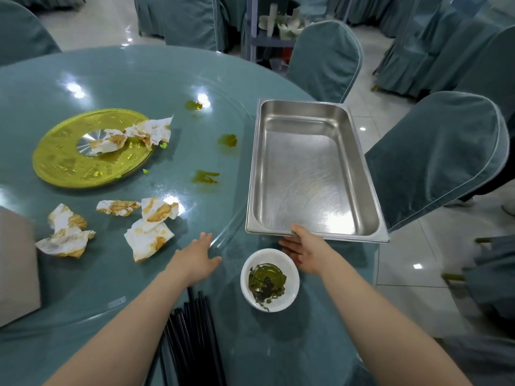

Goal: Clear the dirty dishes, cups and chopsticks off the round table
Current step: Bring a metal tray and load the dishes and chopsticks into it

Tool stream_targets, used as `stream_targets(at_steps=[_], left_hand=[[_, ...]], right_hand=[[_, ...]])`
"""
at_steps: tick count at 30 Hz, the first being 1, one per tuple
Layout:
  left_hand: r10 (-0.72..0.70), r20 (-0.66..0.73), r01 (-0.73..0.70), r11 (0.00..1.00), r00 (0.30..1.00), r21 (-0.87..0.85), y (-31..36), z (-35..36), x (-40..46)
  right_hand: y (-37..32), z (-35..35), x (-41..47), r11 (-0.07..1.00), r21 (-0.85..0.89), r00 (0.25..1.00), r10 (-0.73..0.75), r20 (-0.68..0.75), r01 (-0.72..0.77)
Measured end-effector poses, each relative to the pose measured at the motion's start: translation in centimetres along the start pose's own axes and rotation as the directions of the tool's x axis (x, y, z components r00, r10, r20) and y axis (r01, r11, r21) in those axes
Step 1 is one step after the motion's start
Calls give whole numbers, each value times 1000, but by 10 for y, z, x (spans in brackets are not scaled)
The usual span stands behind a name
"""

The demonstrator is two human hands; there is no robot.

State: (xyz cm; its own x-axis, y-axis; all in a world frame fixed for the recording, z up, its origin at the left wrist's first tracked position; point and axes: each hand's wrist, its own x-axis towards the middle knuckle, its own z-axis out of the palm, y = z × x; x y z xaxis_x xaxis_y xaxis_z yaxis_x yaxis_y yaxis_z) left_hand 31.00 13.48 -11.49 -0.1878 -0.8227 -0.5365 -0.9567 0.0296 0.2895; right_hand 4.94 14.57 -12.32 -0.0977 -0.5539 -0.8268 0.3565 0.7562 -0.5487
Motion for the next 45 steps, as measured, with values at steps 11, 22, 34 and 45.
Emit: stream_targets(at_steps=[11,22,34,45], left_hand=[[20,-79,-26,997,997,-70,8,7,-9],[-53,72,59,995,996,-82,1,-12,-6],[-36,77,45,992,996,-115,-2,-7,-1],[-19,27,27,938,999,-345,-3,-8,6]], right_hand=[[18,-19,-40,617,-763,979,-68,191,192],[-16,-11,-61,849,-407,940,-331,86,337],[-55,-2,0,649,-725,849,-499,-176,231],[-11,-7,-2,-28,-1000,818,-575,15,0]])
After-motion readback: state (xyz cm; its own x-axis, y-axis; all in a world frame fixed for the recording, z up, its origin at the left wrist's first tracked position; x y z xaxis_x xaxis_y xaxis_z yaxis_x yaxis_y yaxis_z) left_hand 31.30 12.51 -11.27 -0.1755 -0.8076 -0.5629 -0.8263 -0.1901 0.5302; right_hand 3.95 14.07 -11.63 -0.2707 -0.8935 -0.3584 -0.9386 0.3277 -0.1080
